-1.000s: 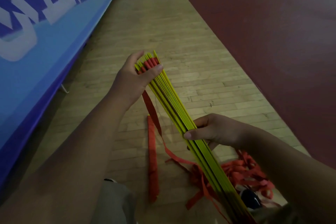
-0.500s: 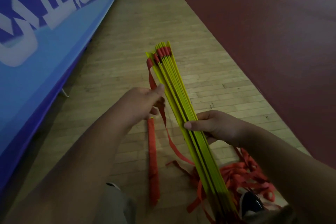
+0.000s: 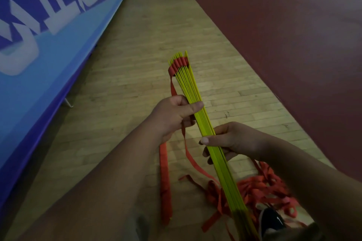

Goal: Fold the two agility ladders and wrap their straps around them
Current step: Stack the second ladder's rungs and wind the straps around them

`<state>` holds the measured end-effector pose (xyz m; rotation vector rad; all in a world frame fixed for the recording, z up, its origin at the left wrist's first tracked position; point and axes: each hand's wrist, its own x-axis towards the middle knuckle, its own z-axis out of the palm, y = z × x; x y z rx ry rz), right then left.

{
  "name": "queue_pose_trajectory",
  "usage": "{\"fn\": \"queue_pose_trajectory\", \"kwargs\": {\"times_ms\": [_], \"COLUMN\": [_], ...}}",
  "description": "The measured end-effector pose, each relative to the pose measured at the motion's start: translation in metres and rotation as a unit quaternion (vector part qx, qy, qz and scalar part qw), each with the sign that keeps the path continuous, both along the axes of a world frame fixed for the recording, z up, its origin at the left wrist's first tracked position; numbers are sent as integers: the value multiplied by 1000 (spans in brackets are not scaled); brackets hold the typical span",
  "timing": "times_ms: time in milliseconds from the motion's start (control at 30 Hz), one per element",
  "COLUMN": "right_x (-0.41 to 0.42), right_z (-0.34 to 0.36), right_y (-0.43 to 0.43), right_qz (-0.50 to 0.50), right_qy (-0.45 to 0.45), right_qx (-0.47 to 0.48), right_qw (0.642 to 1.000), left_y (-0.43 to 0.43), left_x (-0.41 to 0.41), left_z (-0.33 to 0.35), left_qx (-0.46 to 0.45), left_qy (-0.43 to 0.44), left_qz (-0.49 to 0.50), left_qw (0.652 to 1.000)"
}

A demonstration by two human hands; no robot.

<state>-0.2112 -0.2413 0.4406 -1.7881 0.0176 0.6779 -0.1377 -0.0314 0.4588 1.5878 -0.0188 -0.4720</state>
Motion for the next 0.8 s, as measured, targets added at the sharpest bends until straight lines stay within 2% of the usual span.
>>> {"fn": "queue_pose_trajectory", "kwargs": {"times_ms": [133,300,500,700,800], "right_x": [1,4,2,5,7], "right_z": [4,6,9,11,11], "right_y": [-2,-7,-11,-16,-22], "right_qz": [-21,-56,-80,-74,-48], "right_qy": [-9,-15,-22,-60,-50], "right_qx": [5,16,18,-25,-27], "right_qw": [1000,998,996,995,997], "left_y": [-11,-24,-29,-36,-36], "left_x": [3,6,13,21,27], "left_z": [2,10,6,8,11], "left_qx": [7,-55,-38,-57,-60], "left_qy": [-23,5,9,-5,-16], "left_qz": [16,24,-59,-54,-45], "left_qw": [1000,998,998,997,997]}}
